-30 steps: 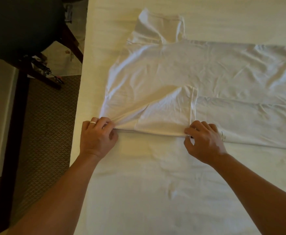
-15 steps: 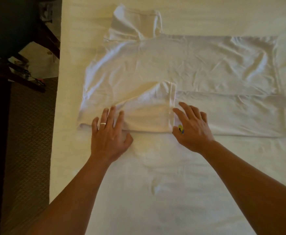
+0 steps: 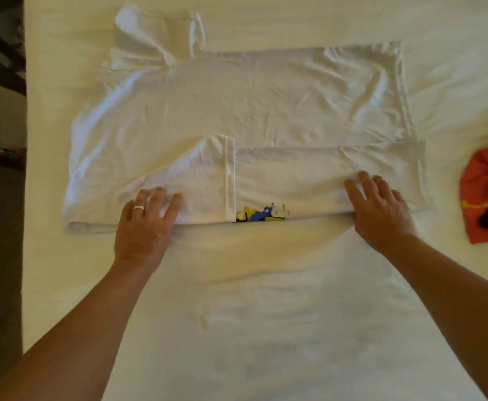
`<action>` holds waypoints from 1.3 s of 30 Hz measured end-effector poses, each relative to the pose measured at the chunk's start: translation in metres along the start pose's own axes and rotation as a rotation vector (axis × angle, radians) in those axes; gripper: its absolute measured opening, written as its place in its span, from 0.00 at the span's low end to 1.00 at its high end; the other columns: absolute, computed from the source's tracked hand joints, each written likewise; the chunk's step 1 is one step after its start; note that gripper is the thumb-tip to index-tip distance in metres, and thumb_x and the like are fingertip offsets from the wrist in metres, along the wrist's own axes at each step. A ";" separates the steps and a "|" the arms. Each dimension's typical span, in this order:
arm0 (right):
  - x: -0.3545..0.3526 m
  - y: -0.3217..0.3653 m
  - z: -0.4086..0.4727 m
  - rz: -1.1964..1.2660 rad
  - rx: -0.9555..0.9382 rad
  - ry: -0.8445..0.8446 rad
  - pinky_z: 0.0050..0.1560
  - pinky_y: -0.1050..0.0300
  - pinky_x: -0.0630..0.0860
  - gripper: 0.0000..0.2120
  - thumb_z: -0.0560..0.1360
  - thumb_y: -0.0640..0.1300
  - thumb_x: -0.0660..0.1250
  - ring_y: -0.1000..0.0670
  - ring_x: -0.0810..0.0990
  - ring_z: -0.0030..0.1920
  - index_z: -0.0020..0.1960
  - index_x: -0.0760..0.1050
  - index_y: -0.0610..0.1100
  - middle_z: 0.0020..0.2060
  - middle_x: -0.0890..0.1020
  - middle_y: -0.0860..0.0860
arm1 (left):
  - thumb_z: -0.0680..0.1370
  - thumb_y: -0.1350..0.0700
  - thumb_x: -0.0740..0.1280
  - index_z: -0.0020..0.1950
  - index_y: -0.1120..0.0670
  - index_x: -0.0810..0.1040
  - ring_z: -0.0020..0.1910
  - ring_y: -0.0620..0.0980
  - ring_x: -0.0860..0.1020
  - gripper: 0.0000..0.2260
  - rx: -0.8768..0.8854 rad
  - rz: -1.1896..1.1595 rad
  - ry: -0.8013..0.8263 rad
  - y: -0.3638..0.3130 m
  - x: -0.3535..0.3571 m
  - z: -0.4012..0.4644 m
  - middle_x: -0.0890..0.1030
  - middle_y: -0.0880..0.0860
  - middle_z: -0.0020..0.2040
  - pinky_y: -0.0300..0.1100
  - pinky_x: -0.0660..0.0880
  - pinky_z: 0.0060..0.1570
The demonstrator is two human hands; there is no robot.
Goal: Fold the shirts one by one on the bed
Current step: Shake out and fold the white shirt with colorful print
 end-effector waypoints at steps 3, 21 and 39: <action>0.011 -0.014 0.004 -0.001 -0.009 -0.011 0.47 0.34 0.79 0.25 0.76 0.35 0.53 0.27 0.75 0.64 0.71 0.71 0.36 0.69 0.71 0.31 | 0.76 0.63 0.57 0.71 0.60 0.74 0.59 0.76 0.77 0.23 -0.004 -0.075 0.041 0.006 0.007 0.006 0.74 0.68 0.68 0.64 0.78 0.46; 0.013 -0.024 -0.108 0.119 -0.172 0.152 0.46 0.34 0.81 0.27 0.67 0.30 0.64 0.29 0.79 0.61 0.66 0.77 0.36 0.66 0.77 0.33 | 0.81 0.58 0.58 0.71 0.61 0.72 0.57 0.74 0.79 0.19 0.055 -0.044 0.196 -0.046 -0.040 -0.131 0.77 0.69 0.65 0.63 0.79 0.50; -0.020 -0.012 -0.136 -0.037 -0.194 0.300 0.56 0.48 0.72 0.19 0.78 0.53 0.52 0.43 0.77 0.57 0.61 0.75 0.46 0.60 0.77 0.46 | 0.70 0.41 0.55 0.52 0.56 0.82 0.52 0.63 0.78 0.25 -0.165 0.004 0.633 -0.105 -0.112 -0.143 0.81 0.60 0.51 0.58 0.69 0.55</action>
Point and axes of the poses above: each hand's wrist, its own z-axis towards the middle knuckle, its own x-axis out of the palm, y = z × x, the point moved 1 cm from there along z, towards the middle knuckle
